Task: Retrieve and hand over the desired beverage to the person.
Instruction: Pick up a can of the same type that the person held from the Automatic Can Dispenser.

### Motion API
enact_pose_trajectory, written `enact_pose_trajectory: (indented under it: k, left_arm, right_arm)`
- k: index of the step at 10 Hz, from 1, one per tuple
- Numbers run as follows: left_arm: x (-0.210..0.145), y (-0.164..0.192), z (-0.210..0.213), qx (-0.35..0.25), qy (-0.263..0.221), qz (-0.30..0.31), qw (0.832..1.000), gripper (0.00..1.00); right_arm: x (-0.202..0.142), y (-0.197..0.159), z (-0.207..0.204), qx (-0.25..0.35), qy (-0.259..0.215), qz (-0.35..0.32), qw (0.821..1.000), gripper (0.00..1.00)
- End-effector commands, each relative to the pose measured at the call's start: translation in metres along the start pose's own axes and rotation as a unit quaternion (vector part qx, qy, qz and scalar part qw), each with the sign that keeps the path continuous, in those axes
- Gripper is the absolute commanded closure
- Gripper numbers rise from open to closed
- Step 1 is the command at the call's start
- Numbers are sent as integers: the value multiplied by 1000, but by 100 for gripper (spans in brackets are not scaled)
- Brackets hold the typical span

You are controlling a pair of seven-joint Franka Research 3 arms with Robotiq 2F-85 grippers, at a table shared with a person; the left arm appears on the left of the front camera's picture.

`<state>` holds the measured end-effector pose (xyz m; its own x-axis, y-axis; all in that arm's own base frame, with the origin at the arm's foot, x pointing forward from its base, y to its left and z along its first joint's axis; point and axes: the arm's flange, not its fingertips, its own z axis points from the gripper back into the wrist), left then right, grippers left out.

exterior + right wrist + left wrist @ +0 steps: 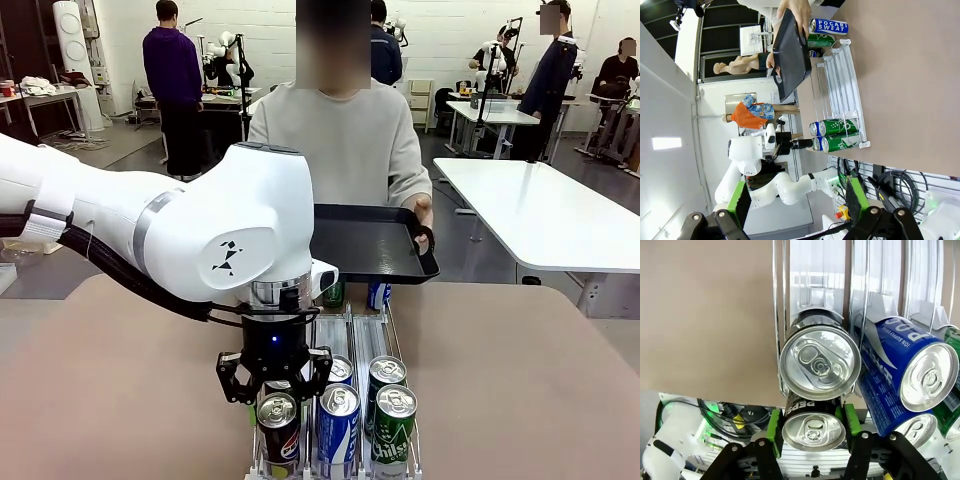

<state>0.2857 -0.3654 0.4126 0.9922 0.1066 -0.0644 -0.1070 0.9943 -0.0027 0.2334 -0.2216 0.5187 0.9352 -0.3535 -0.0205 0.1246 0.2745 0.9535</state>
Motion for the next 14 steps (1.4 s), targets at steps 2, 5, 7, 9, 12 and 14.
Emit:
enact_pose_trajectory:
  k: [2,5,7,9,12,14]
  left_arm:
    - [-13,5,15,4,-8,-35,999,100]
    - [-47,12,96,12,-90,-32,995,61]
    - [-65,13,179,10,-107,-43,993,61]
    - [-79,13,241,8,-121,-35,992,61]
    - [-77,21,269,-8,-119,-24,993,61]
    - [-83,25,270,-13,-126,-19,992,61]
  right_arm:
    - [1,1,-1,12,0,6,1000,0]
    - [1,1,-1,12,0,6,1000,0]
    - [1,1,-1,12,0,6,1000,0]
    - [1,1,-1,12,0,6,1000,0]
    - [1,1,-1,12,0,6,1000,0]
    - [1,1,-1,12,0,6,1000,0]
